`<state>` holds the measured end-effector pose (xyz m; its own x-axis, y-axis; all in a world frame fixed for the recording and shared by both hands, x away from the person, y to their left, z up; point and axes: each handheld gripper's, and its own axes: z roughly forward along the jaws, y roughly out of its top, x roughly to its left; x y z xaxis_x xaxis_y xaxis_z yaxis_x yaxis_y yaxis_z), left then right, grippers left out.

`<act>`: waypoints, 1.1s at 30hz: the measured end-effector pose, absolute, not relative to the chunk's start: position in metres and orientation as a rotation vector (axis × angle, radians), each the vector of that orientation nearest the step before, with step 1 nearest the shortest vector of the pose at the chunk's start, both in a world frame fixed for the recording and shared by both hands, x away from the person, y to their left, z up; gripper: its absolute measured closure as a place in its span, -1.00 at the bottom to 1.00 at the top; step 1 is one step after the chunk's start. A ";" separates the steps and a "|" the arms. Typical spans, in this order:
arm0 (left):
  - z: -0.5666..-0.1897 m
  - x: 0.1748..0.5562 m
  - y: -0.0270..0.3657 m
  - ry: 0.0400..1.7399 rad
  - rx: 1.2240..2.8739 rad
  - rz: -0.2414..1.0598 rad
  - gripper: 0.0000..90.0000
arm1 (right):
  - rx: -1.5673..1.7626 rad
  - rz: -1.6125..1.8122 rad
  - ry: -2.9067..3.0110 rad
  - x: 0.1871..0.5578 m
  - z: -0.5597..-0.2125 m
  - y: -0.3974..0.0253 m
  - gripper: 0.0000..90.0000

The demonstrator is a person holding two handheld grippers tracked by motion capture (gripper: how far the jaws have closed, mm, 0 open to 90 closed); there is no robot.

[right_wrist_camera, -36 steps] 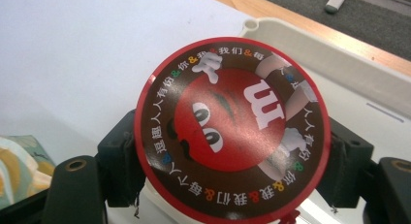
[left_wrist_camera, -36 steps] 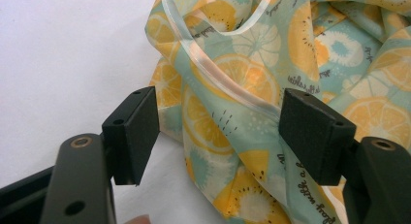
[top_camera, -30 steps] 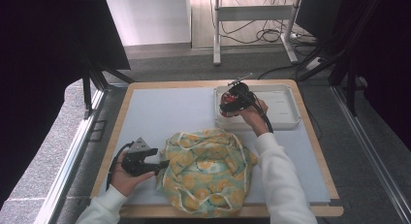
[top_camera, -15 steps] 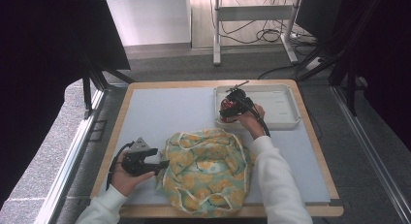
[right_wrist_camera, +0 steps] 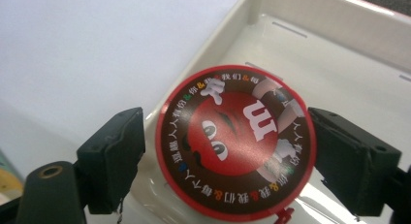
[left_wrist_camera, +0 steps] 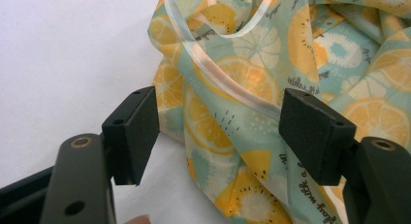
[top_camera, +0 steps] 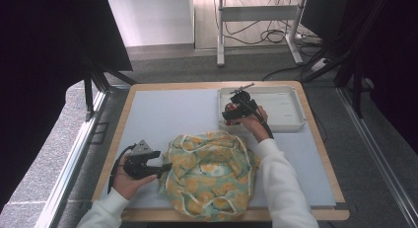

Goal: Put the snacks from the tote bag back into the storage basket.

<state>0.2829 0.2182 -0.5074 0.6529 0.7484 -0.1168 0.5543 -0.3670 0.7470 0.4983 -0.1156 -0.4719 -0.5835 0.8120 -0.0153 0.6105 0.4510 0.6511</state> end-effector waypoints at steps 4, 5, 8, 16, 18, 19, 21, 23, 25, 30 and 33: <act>-0.508 0.283 0.218 1.008 2.072 0.309 -0.31 | 1.211 0.910 2.362 0.493 -0.464 -0.120 -0.67; -0.507 0.283 0.218 1.009 2.070 0.308 -0.31 | 1.208 0.927 2.352 0.491 -0.462 -0.122 -0.67; -0.508 0.283 0.219 1.009 2.072 0.309 -0.31 | 1.200 0.961 2.343 0.485 -0.455 -0.127 -0.67; -0.507 0.282 0.219 1.010 2.069 0.314 -0.31 | 1.164 1.028 2.334 0.465 -0.442 -0.138 -0.67; -0.506 0.282 0.219 1.009 2.070 0.316 -0.31 | 1.155 1.036 2.339 0.458 -0.442 -0.142 -0.67; -0.506 0.282 0.219 1.009 2.069 0.314 -0.31 | 1.151 1.041 2.342 0.453 -0.442 -0.144 -0.67; -0.506 0.281 0.219 1.007 2.068 0.316 -0.31 | 1.141 1.046 2.348 0.445 -0.442 -0.148 -0.67; -0.506 0.281 0.219 1.007 2.069 0.318 -0.31 | 1.130 1.057 2.349 0.437 -0.442 -0.153 -0.66; -0.506 0.281 0.220 1.008 2.067 0.319 -0.31 | 1.121 1.071 2.352 0.427 -0.442 -0.159 -0.66; -0.506 0.281 0.220 1.009 2.071 0.319 -0.31 | 1.107 1.089 2.358 0.399 -0.446 -0.174 -0.66; -0.506 0.281 0.219 1.007 2.077 0.321 -0.31 | 1.093 1.108 2.363 0.381 -0.449 -0.185 -0.66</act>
<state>0.2814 0.2191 -0.5064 0.6529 0.7499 -0.1064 0.5503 -0.3731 0.7470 0.3808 -0.1851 -0.4493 -0.6606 0.7497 0.0388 0.5092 0.4096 0.7569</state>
